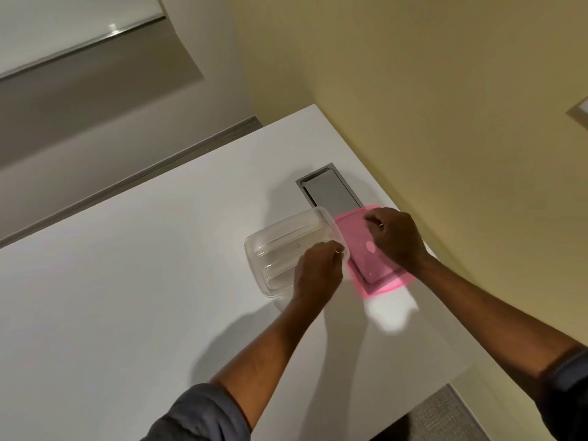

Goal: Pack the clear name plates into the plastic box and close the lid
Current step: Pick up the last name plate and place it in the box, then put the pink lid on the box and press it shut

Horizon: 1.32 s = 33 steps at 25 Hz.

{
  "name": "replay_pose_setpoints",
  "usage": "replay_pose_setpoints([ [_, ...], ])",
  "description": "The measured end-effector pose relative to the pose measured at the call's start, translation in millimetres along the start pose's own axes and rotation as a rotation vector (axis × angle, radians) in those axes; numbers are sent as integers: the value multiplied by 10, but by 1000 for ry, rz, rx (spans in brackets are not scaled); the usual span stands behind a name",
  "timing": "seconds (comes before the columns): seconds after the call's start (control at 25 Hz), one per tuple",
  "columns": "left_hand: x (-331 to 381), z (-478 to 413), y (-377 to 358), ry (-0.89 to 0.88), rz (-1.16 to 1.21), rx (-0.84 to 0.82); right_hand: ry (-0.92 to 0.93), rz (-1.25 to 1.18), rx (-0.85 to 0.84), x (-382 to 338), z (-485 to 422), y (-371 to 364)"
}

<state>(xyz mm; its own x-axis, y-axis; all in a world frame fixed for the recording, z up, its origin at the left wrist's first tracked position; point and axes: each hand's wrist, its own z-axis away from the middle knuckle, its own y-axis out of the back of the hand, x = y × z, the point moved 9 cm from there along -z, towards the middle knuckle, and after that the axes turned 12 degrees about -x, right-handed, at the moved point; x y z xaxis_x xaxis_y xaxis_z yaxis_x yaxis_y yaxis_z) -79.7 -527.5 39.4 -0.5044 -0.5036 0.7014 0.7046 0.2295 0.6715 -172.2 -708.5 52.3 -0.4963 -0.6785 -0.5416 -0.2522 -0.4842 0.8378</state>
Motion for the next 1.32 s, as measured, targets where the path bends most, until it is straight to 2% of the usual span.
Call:
replay_pose_setpoints([
  [0.08,89,-49,-327,36,100,-110,-160,16,-44,410,125,-14],
  [0.2,6,-61,-790,182,144,-264,-412,-11,-191,970,396,-176],
  [0.28,-87,-44,-999,263,153,-309,-553,-13,-282,1245,593,-285],
  [0.36,-145,-19,-1124,329,184,-320,-617,-42,-308,1410,724,-359],
  [0.68,-124,-22,-1292,380,265,-289,-648,-91,-295,1490,822,-458],
  [0.92,25,-36,-1349,336,224,-357,-694,-356,-105,1593,901,-283],
  [1.08,273,-29,-1385,236,177,-403,-615,-485,-57,1411,881,-121],
  [1.2,451,-15,-1343,166,94,-345,-556,-524,-17,1148,832,40],
  [1.32,659,13,-1157,80,13,-190,-527,-555,37,862,767,223],
])
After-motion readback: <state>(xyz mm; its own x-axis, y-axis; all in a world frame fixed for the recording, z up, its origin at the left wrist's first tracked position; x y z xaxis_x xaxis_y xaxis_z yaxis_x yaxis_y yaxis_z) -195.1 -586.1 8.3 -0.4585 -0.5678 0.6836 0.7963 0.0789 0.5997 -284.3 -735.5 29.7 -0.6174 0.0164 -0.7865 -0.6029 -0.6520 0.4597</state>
